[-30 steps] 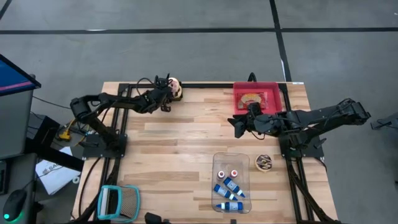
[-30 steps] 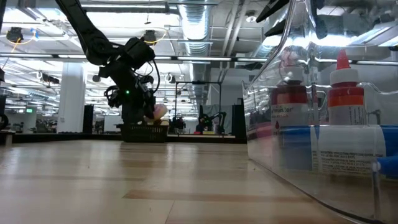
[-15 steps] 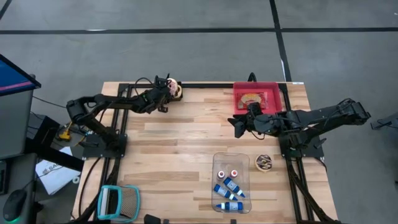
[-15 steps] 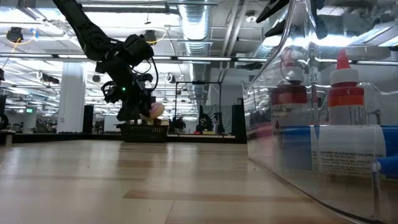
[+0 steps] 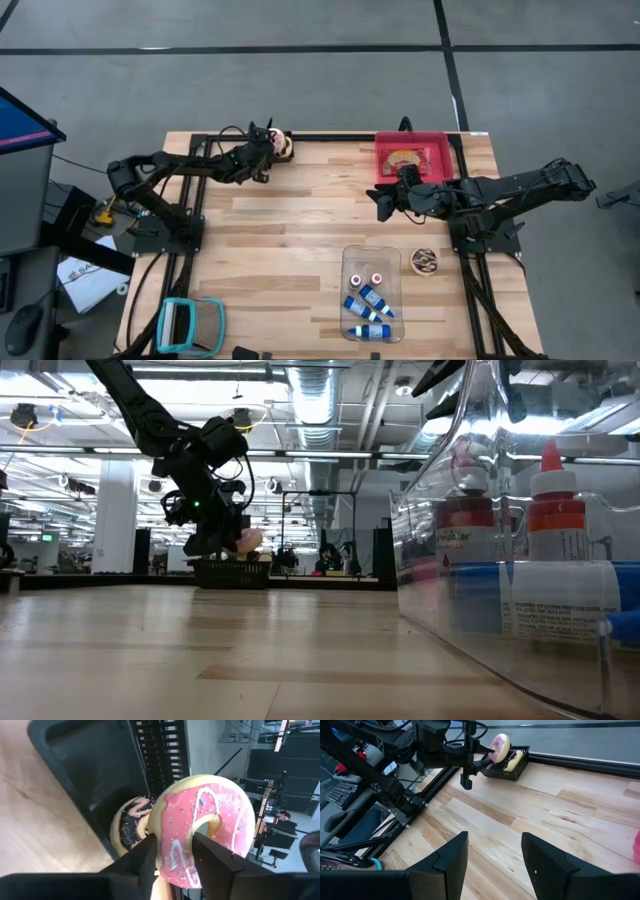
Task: Pick & Place Food Item
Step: Put the pink donut into the black bin
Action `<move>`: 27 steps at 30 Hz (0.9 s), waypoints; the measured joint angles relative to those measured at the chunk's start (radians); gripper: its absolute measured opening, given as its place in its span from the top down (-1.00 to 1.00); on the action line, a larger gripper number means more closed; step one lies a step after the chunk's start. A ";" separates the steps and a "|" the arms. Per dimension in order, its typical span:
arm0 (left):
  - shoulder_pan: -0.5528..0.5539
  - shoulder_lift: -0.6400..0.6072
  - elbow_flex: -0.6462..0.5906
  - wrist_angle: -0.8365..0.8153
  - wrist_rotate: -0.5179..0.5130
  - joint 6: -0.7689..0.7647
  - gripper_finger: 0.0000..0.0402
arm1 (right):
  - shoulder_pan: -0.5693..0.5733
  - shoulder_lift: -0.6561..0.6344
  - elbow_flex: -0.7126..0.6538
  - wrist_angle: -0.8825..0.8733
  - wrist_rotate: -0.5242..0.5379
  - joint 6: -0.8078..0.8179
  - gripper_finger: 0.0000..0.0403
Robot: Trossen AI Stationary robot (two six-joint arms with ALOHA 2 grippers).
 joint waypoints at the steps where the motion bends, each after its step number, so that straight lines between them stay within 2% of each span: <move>1: 0.000 0.000 0.000 0.000 0.000 0.000 0.34 | 0.000 0.000 0.000 0.000 0.000 0.000 0.12; 7: -0.001 0.000 0.000 -0.007 0.000 0.000 0.04 | 0.000 0.000 0.000 0.000 0.000 0.000 0.12; 12: -0.010 0.000 0.000 -0.009 0.003 0.000 -0.07 | 0.000 0.000 0.000 0.000 0.000 -0.003 0.12; 16: -0.027 0.000 0.000 0.005 0.005 0.011 -0.09 | 0.000 0.000 0.000 0.000 0.000 -0.003 0.12; 20: -0.046 -0.014 0.000 0.038 0.002 0.107 -0.05 | 0.000 0.000 0.000 0.000 0.000 -0.003 0.12; 23: -0.063 -0.051 0.000 0.033 -0.070 0.147 0.01 | 0.000 0.000 0.000 0.000 0.000 -0.002 0.12; 27: -0.067 -0.147 0.001 -0.062 -0.199 0.202 0.13 | 0.001 0.000 0.000 -0.001 0.000 0.000 0.12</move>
